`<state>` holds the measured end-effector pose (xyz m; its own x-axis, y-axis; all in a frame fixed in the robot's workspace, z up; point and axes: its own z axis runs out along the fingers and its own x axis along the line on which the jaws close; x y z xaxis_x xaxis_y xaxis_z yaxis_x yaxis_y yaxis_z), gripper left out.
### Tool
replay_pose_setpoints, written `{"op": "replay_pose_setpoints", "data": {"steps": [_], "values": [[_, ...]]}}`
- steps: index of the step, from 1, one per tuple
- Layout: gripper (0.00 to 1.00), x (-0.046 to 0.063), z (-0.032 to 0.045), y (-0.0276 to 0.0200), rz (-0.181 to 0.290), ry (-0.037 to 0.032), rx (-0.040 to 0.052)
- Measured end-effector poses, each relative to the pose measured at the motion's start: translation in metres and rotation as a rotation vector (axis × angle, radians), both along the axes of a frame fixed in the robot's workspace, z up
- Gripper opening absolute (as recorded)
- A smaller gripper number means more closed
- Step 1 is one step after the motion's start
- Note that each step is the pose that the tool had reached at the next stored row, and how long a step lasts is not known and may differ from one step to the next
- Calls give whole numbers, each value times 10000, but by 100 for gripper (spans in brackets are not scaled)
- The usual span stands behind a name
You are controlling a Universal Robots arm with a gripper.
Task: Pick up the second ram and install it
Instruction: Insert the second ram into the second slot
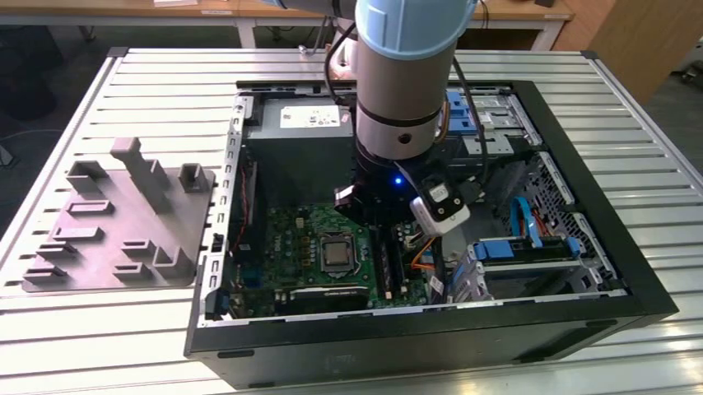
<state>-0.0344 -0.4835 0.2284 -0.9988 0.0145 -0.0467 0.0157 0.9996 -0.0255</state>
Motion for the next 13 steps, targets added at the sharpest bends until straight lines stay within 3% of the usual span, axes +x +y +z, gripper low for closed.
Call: {"op": "replay_pose_setpoints", "data": {"steps": [13], "values": [[11,0,-13,-2,0,-2,29]]}}
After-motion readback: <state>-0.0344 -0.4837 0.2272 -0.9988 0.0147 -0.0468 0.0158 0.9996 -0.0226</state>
